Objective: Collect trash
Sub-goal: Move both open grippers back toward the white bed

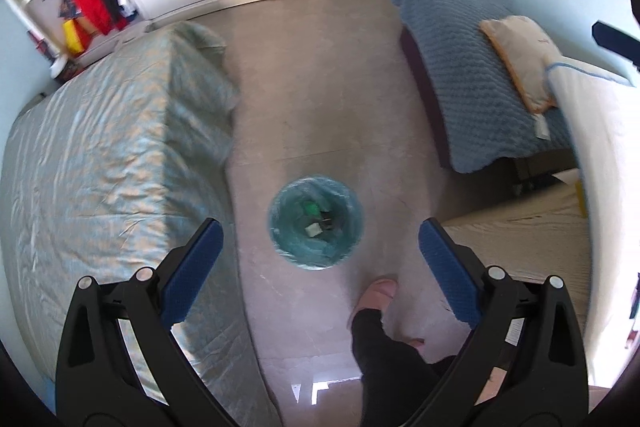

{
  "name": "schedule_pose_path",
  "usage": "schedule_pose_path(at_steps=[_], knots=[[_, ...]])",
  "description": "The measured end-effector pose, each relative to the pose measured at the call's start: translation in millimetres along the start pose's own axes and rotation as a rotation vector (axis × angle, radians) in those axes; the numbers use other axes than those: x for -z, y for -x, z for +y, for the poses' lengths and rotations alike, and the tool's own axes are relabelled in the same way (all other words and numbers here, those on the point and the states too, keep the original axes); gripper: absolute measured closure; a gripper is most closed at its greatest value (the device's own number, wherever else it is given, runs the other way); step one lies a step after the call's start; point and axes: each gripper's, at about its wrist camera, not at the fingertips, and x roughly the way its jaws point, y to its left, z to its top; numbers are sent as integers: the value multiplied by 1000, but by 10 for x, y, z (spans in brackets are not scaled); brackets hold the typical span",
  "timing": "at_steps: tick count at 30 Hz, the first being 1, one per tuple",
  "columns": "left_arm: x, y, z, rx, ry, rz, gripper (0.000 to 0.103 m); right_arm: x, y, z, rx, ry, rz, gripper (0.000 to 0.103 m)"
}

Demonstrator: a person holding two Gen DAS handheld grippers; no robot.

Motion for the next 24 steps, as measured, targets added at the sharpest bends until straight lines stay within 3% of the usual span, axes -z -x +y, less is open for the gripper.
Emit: schedule_pose_path(at_steps=[8, 14, 24], knots=[[-175, 63, -678, 82, -177, 0, 7, 303, 534, -446, 86, -143, -82, 9], [-259, 205, -1379, 151, -370, -36, 7, 604, 1061, -744, 171, -252, -175, 9], [-86, 352, -2480, 242, -645, -45, 7, 1493, 1978, -1182, 334, -440, -304, 9]])
